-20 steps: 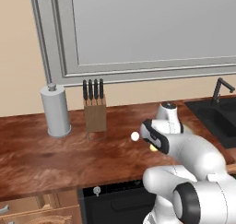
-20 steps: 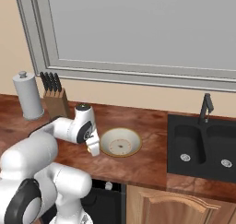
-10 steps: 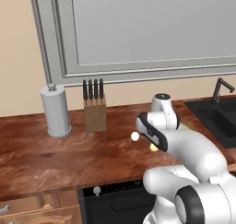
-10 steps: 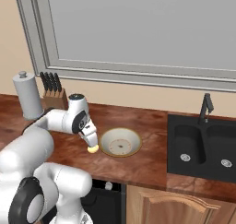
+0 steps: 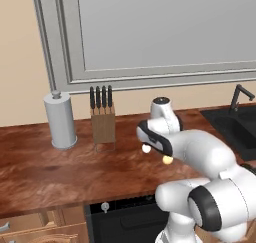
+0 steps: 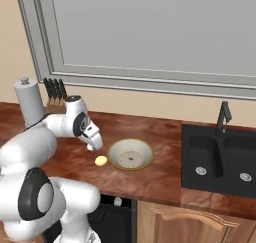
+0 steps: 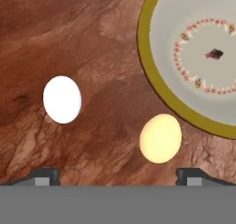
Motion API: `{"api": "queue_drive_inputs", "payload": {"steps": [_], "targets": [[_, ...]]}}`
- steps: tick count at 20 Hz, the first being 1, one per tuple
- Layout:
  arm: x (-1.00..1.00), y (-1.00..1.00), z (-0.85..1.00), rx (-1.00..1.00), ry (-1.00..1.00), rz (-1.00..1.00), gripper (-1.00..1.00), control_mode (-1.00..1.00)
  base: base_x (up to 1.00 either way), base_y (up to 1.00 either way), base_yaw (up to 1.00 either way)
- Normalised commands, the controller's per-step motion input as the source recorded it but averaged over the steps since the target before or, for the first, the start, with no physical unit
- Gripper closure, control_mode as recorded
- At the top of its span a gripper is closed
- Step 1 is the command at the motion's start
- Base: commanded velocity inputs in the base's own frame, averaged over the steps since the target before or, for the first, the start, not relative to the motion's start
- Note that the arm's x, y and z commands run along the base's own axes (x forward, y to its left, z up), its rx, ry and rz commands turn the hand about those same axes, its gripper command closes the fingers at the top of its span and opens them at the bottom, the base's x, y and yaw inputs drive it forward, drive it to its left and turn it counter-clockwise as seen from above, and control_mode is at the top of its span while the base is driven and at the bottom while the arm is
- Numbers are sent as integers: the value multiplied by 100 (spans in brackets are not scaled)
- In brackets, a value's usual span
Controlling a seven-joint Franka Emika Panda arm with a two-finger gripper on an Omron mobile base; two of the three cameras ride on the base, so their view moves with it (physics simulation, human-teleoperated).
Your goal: Gather the eggs and milk located in the vicinity of the sink area and place them right next to the bowl.
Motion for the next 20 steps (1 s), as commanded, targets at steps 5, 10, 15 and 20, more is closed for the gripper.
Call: {"api": "queue_drive_inputs", "payload": {"steps": [5, 10, 15, 20], "targets": [[37, 22, 0, -8, 0, 7, -100, -100, 0, 0, 0], [39, 11, -4, -7, 0, 3, -100, -100, 0, 0, 0], [21, 0, -25, -4, 0, 0, -100, -100, 0, 0, 0], [13, 0, -37, 0, 0, 0, -100, -100, 0, 0, 0]]}}
